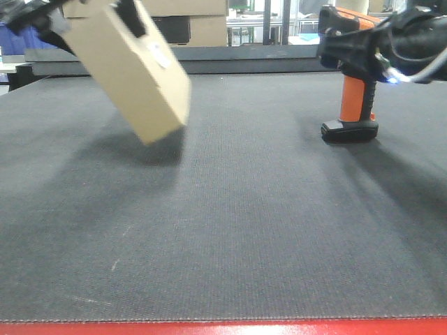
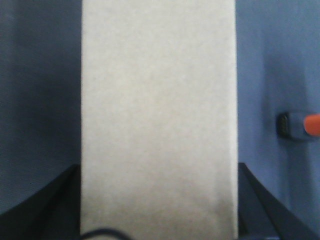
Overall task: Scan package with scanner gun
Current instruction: 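Lower the box back onto the table with the left gripper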
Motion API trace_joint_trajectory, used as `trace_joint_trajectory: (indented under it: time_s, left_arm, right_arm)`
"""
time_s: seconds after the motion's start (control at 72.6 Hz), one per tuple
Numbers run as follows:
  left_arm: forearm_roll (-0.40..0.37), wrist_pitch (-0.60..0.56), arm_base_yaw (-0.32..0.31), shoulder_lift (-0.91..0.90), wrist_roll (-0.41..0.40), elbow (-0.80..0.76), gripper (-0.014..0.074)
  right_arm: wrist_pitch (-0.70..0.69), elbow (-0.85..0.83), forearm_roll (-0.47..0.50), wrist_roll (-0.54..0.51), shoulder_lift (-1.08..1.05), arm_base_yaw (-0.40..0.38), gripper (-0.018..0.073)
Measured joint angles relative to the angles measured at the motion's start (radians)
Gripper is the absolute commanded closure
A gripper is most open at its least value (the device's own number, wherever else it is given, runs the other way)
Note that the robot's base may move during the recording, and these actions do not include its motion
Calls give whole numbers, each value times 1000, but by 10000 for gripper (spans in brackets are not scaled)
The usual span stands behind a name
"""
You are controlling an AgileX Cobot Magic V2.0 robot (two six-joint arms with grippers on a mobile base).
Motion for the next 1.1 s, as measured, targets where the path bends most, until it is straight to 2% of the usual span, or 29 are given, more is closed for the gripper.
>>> trace_joint_trajectory:
  time_s: [0.179,0.262,0.496,0.62,0.84,1.102]
  left_arm:
    - [20,71,59,0,57,-29,708]
    - [54,107,83,-2,68,-31,708]
    - [289,179,135,-18,74,-31,708]
    - [367,178,144,-27,106,-31,708]
    - [375,139,146,-18,160,-31,708]
    - [378,106,148,9,171,-31,708]
  right_arm:
    - [-25,106,-2,0,-64,0,0]
    - [-29,154,-4,0,-104,0,0]
    - [-29,251,-17,0,-262,0,1]
    - [30,264,-23,0,-330,0,1]
    - [179,270,-112,0,-432,0,12]
    - [214,270,-120,0,-463,0,107]
